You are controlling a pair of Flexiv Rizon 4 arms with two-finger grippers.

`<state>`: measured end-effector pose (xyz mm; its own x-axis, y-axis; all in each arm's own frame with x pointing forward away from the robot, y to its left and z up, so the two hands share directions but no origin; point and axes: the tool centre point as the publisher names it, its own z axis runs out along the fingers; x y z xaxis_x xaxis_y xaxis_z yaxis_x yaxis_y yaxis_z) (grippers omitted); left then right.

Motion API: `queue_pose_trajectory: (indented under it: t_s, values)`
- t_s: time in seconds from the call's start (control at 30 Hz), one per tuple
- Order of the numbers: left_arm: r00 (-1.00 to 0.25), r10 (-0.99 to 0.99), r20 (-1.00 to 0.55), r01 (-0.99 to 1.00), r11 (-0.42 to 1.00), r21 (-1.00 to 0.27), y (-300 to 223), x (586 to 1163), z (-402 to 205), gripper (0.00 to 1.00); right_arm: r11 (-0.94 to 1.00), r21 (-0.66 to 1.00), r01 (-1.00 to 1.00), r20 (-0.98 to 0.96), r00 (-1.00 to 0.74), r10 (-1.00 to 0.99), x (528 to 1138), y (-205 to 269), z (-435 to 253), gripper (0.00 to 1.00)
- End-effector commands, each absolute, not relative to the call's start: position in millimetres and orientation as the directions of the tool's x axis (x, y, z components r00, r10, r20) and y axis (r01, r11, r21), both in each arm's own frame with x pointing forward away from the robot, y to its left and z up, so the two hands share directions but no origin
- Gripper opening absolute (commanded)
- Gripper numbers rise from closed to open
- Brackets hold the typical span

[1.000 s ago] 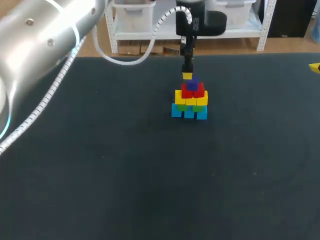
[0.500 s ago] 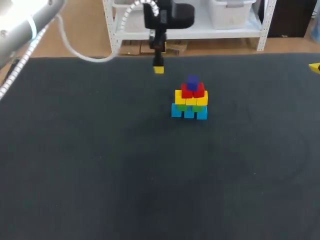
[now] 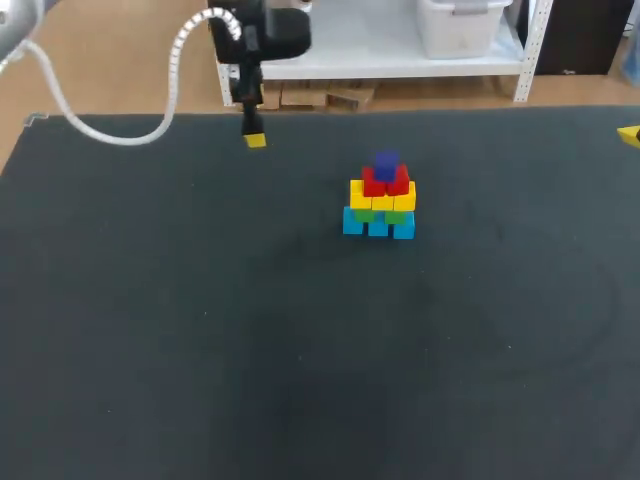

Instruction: Place the blue cubes, place green cubes on the blue cubes, place the yellow cubes on the green cubes, then place the red cubes on the yellow cubes, and place purple cube on the red cubes.

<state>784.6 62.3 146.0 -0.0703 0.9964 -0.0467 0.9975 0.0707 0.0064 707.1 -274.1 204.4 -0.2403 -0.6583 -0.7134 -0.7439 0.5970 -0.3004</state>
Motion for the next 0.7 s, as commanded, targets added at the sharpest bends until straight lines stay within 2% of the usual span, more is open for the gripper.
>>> queue_pose_trajectory:
  t_s: [0.03,0.43,0.7]
  values:
    - [-0.075,0.986,-0.147,0.992,0.089,0.092,81.7,782.3,137.0,1.0,0.598,-0.302,-0.742,-0.713,-0.24,-0.658,706.1,-274.1,204.3,1.0]
    - [-0.097,0.983,-0.158,0.99,0.111,0.085,122.0,795.8,127.7,1.0,0.598,-0.302,-0.742,-0.713,-0.24,-0.658,706.1,-274.1,204.3,1.0]
    - [-0.091,0.981,-0.168,0.992,0.105,0.076,128.8,802.0,126.5,1.0,0.598,-0.302,-0.742,-0.713,-0.24,-0.658,706.1,-274.1,204.3,1.0]
